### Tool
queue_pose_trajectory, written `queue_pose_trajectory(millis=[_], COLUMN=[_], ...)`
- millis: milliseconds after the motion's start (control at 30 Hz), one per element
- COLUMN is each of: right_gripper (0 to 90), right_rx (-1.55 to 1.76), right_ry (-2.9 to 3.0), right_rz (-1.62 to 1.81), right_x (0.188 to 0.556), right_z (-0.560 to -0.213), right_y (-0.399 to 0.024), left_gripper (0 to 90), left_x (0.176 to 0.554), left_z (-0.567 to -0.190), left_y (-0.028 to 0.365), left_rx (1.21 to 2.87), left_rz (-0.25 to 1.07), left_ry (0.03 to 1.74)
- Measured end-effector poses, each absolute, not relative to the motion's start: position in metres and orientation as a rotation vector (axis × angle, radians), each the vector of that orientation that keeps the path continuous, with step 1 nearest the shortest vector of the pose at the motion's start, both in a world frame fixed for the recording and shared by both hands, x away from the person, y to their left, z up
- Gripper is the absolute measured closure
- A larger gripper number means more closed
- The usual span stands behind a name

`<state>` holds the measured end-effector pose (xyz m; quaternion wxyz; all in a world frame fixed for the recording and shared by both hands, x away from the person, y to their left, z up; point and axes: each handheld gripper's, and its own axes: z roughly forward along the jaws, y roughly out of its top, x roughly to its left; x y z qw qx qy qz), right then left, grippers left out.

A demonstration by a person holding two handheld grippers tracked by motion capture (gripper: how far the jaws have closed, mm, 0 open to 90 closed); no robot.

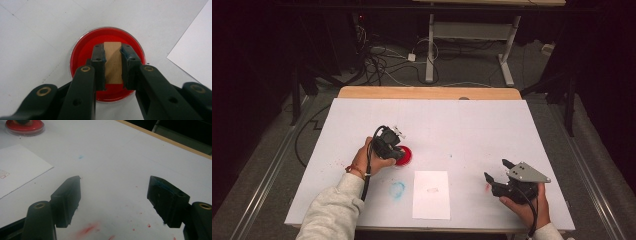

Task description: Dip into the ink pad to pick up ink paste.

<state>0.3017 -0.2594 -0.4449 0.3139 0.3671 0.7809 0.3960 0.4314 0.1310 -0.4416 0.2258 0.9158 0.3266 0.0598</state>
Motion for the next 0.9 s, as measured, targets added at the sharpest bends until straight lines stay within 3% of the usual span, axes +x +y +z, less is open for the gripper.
queue_pose_trajectory(millis=[900], right_gripper=[28.2], right_rx=[0.964], right_ry=[2.052], right_rz=[1.017], right_x=[0.301], right_z=[-0.445], right_y=[-0.26], left_gripper=[74.0], left_x=[0.41], left_z=[-0.407], left_y=[0.142], left_rx=[2.434], left_rz=[0.259], left_ry=[0.842])
